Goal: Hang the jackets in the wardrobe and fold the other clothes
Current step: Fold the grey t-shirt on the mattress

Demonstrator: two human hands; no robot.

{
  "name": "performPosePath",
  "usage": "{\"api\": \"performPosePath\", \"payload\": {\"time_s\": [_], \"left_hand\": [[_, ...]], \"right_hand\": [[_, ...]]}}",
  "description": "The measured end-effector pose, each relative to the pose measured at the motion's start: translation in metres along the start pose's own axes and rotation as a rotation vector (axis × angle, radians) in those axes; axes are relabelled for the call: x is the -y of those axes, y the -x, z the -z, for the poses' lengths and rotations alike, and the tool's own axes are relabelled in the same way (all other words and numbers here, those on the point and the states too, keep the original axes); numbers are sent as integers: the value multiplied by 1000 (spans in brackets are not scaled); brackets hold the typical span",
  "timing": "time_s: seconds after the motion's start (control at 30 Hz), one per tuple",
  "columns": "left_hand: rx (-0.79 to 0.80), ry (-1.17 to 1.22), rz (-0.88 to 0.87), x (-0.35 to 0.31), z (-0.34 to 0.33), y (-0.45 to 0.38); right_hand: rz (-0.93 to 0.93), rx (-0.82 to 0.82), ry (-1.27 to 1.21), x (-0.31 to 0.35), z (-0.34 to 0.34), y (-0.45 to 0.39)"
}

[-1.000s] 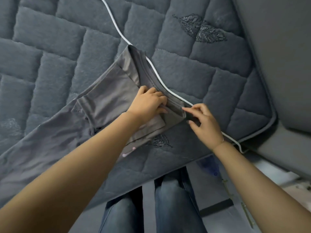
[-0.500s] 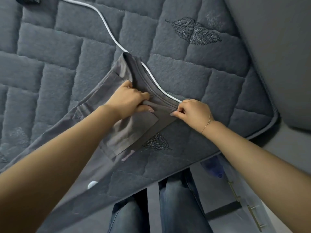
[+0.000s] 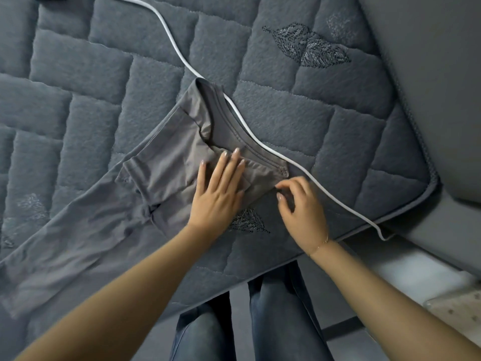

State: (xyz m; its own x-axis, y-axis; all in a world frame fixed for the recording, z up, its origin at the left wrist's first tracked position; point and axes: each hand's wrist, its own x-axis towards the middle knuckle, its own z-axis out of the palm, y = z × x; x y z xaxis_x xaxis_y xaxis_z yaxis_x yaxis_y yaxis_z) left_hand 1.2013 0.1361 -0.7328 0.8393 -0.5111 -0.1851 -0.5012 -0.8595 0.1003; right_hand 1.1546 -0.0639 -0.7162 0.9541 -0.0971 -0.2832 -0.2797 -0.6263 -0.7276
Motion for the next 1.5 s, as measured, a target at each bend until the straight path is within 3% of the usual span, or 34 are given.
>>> {"api": "performPosePath", "payload": {"time_s": [0.1,0.17,0.27,0.37,0.5,0.6,0.67,0.87,1.03,1.2,1.27,1.4,1.5], "left_hand": [[146,50,91,3,-15,4],[201,78,105,6,-15,-1],[196,74,92,2,4,-1],[6,135,79,7,36,-11],[-222,414,403,64,63,-50],[-126,698,590,111,57,-95],[12,890,636,127,52,-120],[268,921,398,141,65,-141],[192,1143,239,163,115,-92],[-30,943,-8,222,160,7],[-82,777,-133,254,169,59],[-194,411,-243,332,159,173],[-168,353,-279,382,131,256]], "right_hand": [[-589,-31,-552,-1,-7,6],[-799,-29,-891,-3,-7,3],[-814,68,-1182,3,-11,1],[-772,105,-1270,17,-22,-5],[-763,28,-1336,26,-32,-22],[-788,-8,-1358,23,-39,-31],[-775,-24,-1339,22,-41,-32],[-554,-153,-1005,50,-35,-8],[-123,-286,-500,107,-36,33],[251,-417,-137,184,-83,94],[298,-381,-41,214,-112,121],[422,-129,87,261,-177,172],[478,69,51,282,-229,200]]}}
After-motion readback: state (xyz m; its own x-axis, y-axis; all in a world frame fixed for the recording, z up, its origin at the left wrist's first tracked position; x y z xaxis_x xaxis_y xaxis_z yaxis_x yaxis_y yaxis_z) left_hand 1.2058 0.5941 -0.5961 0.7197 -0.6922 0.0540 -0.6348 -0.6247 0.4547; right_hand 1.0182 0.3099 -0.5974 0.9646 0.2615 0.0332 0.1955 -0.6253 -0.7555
